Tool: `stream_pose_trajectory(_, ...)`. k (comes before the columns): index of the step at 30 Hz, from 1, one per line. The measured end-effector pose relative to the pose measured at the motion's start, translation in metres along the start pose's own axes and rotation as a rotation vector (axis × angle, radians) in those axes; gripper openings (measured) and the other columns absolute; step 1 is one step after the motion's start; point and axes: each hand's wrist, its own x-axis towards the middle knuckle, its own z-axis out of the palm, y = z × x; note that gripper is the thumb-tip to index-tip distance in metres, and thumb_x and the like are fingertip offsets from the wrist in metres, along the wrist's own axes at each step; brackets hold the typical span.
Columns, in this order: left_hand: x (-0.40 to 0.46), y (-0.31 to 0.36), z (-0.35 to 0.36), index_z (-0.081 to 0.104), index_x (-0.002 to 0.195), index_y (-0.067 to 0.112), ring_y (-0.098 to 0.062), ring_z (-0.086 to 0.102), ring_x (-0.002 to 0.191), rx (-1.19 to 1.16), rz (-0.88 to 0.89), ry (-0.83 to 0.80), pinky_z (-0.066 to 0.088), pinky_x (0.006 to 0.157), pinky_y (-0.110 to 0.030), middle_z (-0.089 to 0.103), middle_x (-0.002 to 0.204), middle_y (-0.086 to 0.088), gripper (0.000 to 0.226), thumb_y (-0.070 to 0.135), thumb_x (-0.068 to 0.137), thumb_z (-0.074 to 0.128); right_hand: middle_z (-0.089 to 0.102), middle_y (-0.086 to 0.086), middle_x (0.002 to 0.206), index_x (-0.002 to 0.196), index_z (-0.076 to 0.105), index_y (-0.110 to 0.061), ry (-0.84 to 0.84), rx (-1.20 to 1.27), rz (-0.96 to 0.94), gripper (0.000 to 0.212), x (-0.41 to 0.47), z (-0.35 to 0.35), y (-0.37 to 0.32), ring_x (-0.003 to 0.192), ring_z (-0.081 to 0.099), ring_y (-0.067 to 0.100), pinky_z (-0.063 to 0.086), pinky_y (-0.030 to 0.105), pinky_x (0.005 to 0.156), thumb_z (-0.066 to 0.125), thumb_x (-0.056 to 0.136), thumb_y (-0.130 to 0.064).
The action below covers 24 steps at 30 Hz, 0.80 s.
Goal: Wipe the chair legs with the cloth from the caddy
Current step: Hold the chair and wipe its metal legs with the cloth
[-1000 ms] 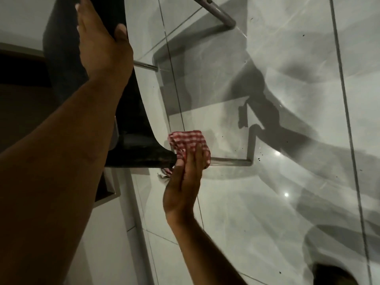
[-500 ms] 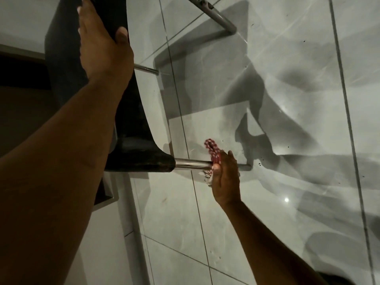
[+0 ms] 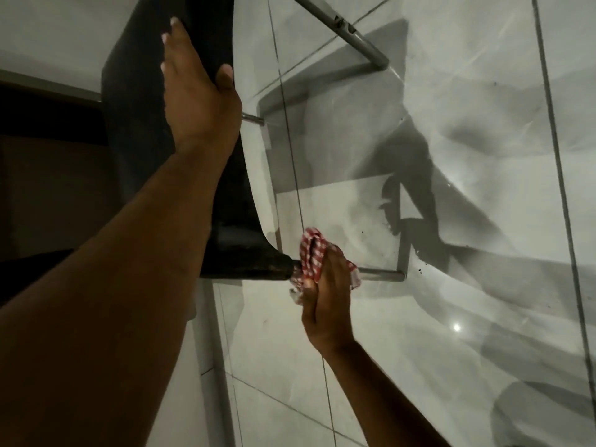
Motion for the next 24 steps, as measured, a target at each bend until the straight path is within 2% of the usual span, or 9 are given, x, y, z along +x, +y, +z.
stream_pose_trajectory(2, -0.001, 0.002, -0.004, 0.013, 0.155, 0.018, -0.028, 0.020, 0.151, -0.028, 0.002, -0.015, 0.025, 0.122, -0.050, 0.020, 0.165, -0.007, 0.072, 0.029, 0.097, 0.054, 0.058, 0.000, 0.144, 0.142, 0.047, -0.022, 0.047, 0.137, 0.075, 0.040, 0.003, -0.008, 0.010, 0.137, 0.051, 0.012, 0.044, 0.028, 0.113, 0.046, 0.102, -0.022)
stream_pose_trajectory(4, -0.004, 0.002, -0.005, 0.011, 0.156, 0.021, -0.028, 0.015, 0.152, -0.028, 0.003, -0.030, 0.020, 0.123, -0.047, 0.016, 0.166, -0.006, 0.072, 0.030, 0.098, 0.053, 0.062, -0.022, 0.125, 0.125, 0.056, -0.035, 0.174, 0.197, 0.238, 0.036, 0.010, -0.012, 0.016, 0.125, 0.057, -0.003, 0.046, 0.010, 0.100, 0.051, 0.099, -0.011)
stream_pose_trajectory(6, -0.005, 0.003, -0.005, 0.010, 0.156, 0.022, -0.028, 0.012, 0.153, -0.027, 0.008, -0.034, 0.017, 0.121, -0.045, 0.014, 0.166, -0.005, 0.071, 0.030, 0.099, 0.052, 0.064, -0.015, 0.104, 0.113, 0.060, -0.026, 0.259, 0.221, 0.477, 0.019, 0.026, -0.013, 0.015, 0.115, 0.065, 0.017, 0.046, 0.011, 0.084, 0.048, 0.103, -0.015)
stream_pose_trajectory(8, -0.004, 0.004, -0.005, 0.011, 0.156, 0.022, -0.029, 0.011, 0.153, -0.035, 0.005, -0.041, 0.016, 0.121, -0.045, 0.015, 0.166, -0.005, 0.071, 0.031, 0.099, 0.052, 0.067, 0.007, 0.097, 0.113, 0.061, -0.008, 0.263, 0.323, 0.618, 0.022, 0.044, -0.018, 0.010, 0.094, 0.069, 0.033, 0.047, 0.019, 0.071, 0.047, 0.105, -0.021)
stream_pose_trajectory(11, -0.006, 0.002, -0.005, 0.010, 0.155, 0.023, -0.029, 0.010, 0.153, -0.016, -0.003, -0.057, 0.015, 0.120, -0.045, 0.014, 0.166, -0.005, 0.069, 0.034, 0.100, 0.049, 0.062, 0.012, 0.080, 0.114, 0.056, -0.004, 0.229, 0.560, 0.652, 0.024, 0.076, -0.033, -0.027, 0.057, 0.065, 0.018, 0.048, 0.020, 0.042, 0.044, 0.106, -0.023)
stream_pose_trajectory(14, -0.007, 0.002, -0.007, 0.008, 0.155, 0.022, -0.030, 0.008, 0.153, -0.013, 0.000, -0.089, 0.012, 0.121, -0.044, 0.011, 0.166, -0.006, 0.066, 0.040, 0.102, 0.043, 0.069, -0.009, 0.093, 0.116, 0.059, -0.019, 0.325, 0.492, 0.581, 0.020, 0.117, -0.047, -0.070, 0.086, 0.069, 0.010, 0.051, 0.011, 0.057, 0.041, 0.106, -0.022)
stream_pose_trajectory(17, -0.004, 0.005, -0.015, 0.007, 0.156, 0.018, -0.031, 0.005, 0.153, -0.010, -0.013, -0.154, 0.011, 0.124, -0.047, 0.009, 0.166, -0.009, 0.067, 0.037, 0.102, 0.041, 0.074, -0.021, 0.082, 0.111, 0.059, -0.020, 0.311, 0.474, 0.493, 0.020, 0.162, -0.059, -0.117, 0.084, 0.073, 0.001, 0.051, 0.006, 0.056, 0.039, 0.107, -0.019)
stream_pose_trajectory(21, 0.023, 0.021, -0.027, 0.010, 0.156, 0.018, -0.035, 0.006, 0.153, -0.068, -0.040, -0.269, 0.010, 0.122, -0.052, 0.010, 0.166, -0.011, 0.076, 0.040, 0.096, 0.052, 0.067, 0.010, 0.129, 0.132, 0.056, -0.007, 0.379, 0.399, 0.412, 0.033, 0.203, -0.081, -0.168, 0.119, 0.064, 0.027, 0.054, 0.037, 0.098, 0.040, 0.107, -0.021)
stream_pose_trajectory(24, 0.088, 0.042, -0.025, 0.014, 0.155, 0.019, -0.034, 0.007, 0.153, -0.011, 0.116, -0.279, 0.008, 0.121, -0.053, 0.013, 0.166, -0.011, 0.077, 0.050, 0.095, 0.049, 0.067, 0.009, 0.130, 0.133, 0.058, -0.010, 0.440, 0.406, 0.319, 0.034, 0.248, -0.091, -0.184, 0.117, 0.065, 0.021, 0.056, 0.040, 0.100, 0.042, 0.106, -0.023)
